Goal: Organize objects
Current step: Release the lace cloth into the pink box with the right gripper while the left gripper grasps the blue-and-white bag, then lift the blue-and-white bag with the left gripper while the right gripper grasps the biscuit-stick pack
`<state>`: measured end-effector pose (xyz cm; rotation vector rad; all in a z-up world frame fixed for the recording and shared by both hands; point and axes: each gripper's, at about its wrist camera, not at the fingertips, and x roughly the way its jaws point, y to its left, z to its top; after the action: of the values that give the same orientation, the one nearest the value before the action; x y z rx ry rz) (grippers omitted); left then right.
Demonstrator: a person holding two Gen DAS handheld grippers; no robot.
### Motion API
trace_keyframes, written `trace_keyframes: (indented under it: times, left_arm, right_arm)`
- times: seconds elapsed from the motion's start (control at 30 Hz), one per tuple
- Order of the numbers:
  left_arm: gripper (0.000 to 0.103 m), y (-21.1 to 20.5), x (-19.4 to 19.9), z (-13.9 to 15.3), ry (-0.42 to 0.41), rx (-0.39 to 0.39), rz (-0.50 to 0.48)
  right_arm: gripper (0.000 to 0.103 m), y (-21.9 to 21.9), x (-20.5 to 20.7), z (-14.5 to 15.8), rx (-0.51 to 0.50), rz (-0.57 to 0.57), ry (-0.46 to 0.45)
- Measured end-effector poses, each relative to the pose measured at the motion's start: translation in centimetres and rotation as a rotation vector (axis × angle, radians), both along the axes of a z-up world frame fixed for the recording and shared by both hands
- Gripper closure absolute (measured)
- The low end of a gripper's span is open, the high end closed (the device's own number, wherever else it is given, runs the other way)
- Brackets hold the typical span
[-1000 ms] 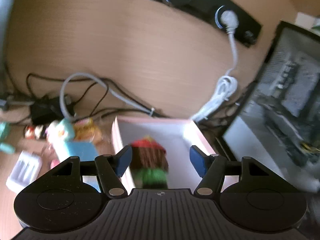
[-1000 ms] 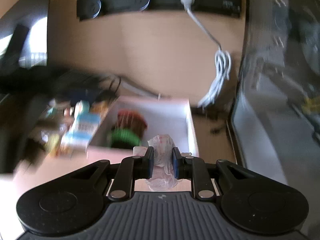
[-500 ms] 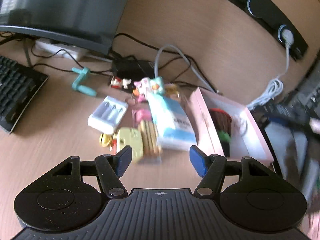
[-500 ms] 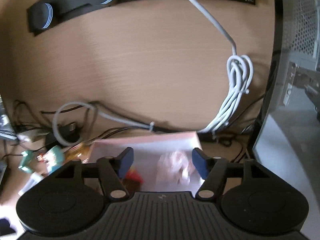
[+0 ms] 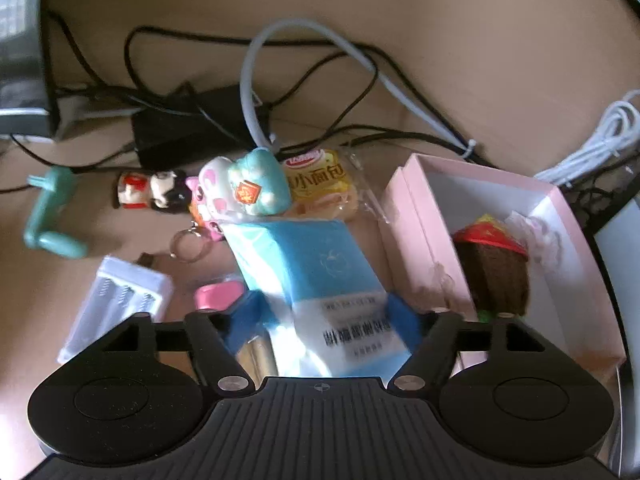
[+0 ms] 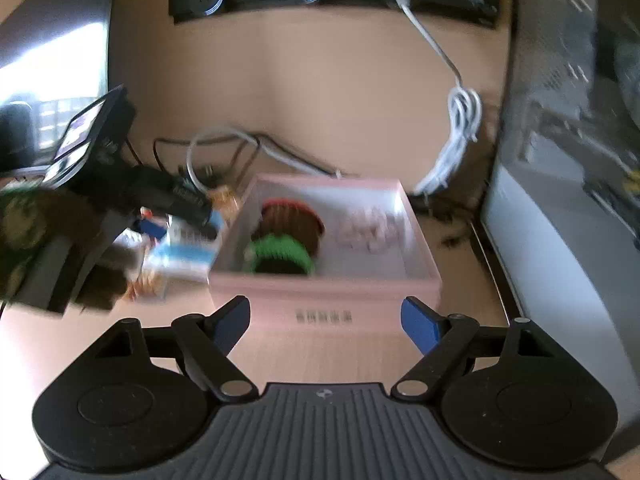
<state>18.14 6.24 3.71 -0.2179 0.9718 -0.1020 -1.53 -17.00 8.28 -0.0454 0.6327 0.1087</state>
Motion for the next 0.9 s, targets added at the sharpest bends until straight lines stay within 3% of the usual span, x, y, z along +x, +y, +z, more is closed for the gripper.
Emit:
trace_keyframes:
  times: [0.1,0.17,0.3,0.43,0.6,0.77,0.9]
  left_arm:
    - [0.023,0.0,0.4,-0.7,0.005,-0.004,0.003]
    - [0.031,0.0,0.1,-0.8,-0.011,-0.003,-0.012]
    - [0.038,1.2,-0.8,-0.3,0.001,-0.068,0.002]
    - [0.040,2.1,-4.4,1.8,-0.080,-0.089,-0.072]
    - [0.040,4.6,-10.2,4.7,-0.134,-0.188,-0.087]
    - [0.040,9.4,-17.1,4.8,-0.131,-0.213,0.015]
    - [0.040,14.4,-21.2,3.9,-0.089,-0.202,0.206]
  right_arm:
    - [0.020,-0.7,-1.0,-0.5,0.006,-0.032,0.026]
    - [0.020,-1.1,-1.4,-0.8,0.009,-0.052,0.041]
    - [0.020,-1.5,-1.5,-1.8,0.041,-0.070,0.092]
    - [0.020,-0.8,-0.6,-3.0,0.052,-0.050,0.132]
    - [0.020,1.6,1.4,-4.3,0.055,-0.006,0.169]
    - [0.020,5.0,2.3,-4.4,0.038,0.104,0.178]
    - [0.020,8.1,2.5,-4.3,0.017,0.190,0.174]
